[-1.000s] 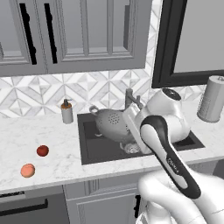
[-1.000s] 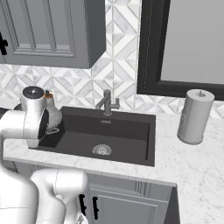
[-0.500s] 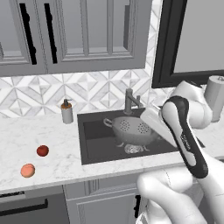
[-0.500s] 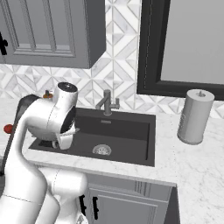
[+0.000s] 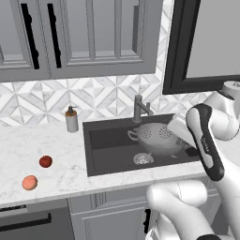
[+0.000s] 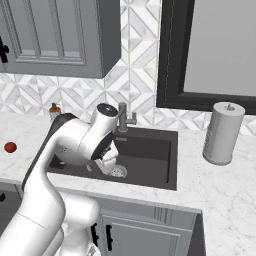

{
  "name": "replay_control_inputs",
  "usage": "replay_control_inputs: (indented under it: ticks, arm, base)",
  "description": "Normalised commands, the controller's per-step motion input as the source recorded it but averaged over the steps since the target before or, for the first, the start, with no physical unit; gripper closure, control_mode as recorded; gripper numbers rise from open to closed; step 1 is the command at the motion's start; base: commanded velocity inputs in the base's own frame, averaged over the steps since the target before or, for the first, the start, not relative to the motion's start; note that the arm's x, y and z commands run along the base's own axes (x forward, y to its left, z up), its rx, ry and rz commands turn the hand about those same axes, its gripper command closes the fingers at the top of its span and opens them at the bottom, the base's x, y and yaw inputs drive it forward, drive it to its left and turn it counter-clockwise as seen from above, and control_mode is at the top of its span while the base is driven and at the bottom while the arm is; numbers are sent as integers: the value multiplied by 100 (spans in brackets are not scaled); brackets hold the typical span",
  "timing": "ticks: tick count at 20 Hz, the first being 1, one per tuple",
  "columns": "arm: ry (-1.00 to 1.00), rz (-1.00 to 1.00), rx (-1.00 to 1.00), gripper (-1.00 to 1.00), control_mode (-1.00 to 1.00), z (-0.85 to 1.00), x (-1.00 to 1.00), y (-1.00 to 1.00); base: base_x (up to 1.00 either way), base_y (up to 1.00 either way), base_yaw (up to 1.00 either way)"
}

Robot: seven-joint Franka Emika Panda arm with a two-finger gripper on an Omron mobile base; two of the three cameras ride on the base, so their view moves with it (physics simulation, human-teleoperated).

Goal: Put the colander in the sink, put the peach, apple in the colander, and turn on the sink faucet and pour water over the colander.

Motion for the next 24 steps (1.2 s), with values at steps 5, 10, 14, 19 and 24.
replay_control_inputs:
  ticks: [5, 10, 14, 19, 24]
  arm:
    - [-13, 0, 0, 100, -100, -40, 70, -29]
    - [2, 10, 0, 100, -100, -19, 54, -49]
    - [0, 12, 3, 100, -100, -23, 52, -50]
    - [0, 10, 2, 100, -100, -37, 75, -17]
    - [1, 6, 0, 100, -100, -48, 66, 0]
  base:
    - [0, 0, 0]
    - [0, 0, 0]
    - [0, 0, 0]
    - [0, 0, 0]
    - [0, 0, 0]
